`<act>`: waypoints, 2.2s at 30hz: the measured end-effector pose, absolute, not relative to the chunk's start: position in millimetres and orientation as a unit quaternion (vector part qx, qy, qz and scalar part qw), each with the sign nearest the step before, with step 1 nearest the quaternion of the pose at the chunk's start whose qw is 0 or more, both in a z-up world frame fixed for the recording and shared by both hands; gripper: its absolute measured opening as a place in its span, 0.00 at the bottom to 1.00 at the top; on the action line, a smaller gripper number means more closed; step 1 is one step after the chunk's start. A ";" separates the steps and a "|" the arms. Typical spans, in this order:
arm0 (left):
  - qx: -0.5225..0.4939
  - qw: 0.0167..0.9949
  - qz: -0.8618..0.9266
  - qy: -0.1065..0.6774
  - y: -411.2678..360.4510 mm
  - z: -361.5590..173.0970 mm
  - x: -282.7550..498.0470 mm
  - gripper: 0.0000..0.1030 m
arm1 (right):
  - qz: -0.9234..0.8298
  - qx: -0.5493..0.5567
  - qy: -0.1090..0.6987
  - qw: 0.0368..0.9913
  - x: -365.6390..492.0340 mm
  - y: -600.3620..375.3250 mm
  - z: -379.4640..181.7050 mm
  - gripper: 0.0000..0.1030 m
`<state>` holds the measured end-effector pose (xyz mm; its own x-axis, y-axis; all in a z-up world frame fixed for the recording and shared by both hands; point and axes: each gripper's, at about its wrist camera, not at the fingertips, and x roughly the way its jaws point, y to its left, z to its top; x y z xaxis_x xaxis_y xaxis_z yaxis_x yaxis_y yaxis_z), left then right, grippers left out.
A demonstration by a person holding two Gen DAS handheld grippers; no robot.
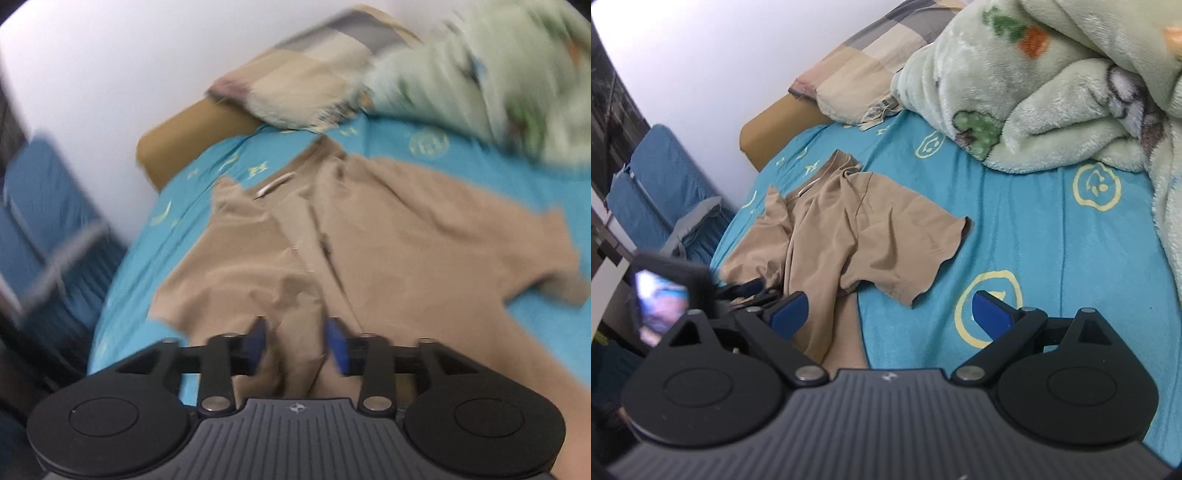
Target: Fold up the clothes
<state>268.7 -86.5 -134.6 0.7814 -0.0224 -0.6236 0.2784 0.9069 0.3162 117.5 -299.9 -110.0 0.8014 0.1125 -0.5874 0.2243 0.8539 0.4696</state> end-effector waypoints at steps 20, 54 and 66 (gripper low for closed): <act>-0.185 0.916 -0.073 0.347 73.6 -133.8 371.0 0.02 | -0.051 0.194 0.366 0.909 142.9 -277.5 -146.3 0.94; -0.038 0.915 0.018 0.401 159.1 -35.3 243.9 0.58 | -0.007 0.030 0.289 0.957 149.8 -194.1 -121.1 0.94; -0.058 0.883 -0.050 0.464 60.4 -65.5 62.9 0.57 | 0.022 0.009 0.255 0.967 62.9 -201.8 -84.3 0.94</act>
